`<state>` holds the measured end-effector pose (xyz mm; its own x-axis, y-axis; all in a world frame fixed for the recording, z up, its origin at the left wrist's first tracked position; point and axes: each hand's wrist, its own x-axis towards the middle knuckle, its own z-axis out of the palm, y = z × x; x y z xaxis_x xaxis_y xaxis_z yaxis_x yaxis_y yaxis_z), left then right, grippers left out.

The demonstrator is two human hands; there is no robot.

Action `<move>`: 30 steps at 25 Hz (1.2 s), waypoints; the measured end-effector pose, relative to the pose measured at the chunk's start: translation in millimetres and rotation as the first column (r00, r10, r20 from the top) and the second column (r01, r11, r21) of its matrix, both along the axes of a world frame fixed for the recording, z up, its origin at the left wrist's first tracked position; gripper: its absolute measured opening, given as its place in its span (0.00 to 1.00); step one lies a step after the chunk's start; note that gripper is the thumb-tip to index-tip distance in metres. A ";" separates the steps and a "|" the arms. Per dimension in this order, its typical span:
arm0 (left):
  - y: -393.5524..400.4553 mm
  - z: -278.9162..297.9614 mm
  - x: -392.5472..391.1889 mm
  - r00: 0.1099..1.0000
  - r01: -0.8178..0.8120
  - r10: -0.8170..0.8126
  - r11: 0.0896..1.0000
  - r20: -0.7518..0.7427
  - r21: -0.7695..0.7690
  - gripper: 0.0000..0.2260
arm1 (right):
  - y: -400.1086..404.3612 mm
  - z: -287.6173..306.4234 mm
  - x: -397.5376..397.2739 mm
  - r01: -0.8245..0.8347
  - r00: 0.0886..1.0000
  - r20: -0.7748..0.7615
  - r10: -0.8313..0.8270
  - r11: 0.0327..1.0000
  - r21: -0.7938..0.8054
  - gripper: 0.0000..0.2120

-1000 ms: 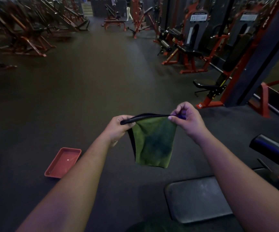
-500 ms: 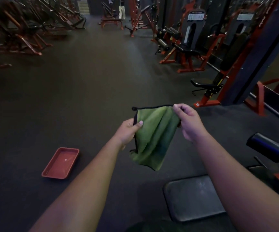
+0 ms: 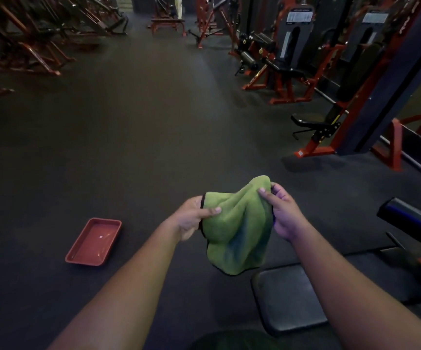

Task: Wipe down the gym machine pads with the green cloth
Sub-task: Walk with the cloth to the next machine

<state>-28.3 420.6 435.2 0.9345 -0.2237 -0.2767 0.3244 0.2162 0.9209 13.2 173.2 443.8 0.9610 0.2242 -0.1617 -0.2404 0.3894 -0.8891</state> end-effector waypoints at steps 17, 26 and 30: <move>65.1 -8.7 66.4 0.930 -0.252 -0.203 0.252 0.305 0.934 0.18 | 30.7 -22.7 31.2 0.273 0.933 0.321 0.165 0.257 -0.927 0.13; 44.7 -15.4 155.1 0.965 -0.126 -0.114 0.594 0.238 0.794 0.07 | 18.6 -21.1 106.9 0.277 0.945 0.318 -0.075 0.700 -0.659 0.07; 23.1 -19.8 225.9 0.937 0.028 -0.332 0.374 0.105 0.927 0.26 | 9.5 -23.0 171.5 0.303 0.928 0.369 0.055 0.466 -0.831 0.07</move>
<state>197.6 443.7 415.4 0.9658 -0.1541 -0.2084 -0.0094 -0.8242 0.5662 184.7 182.7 420.9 0.9948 0.0149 0.1009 0.0885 -0.6170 -0.7820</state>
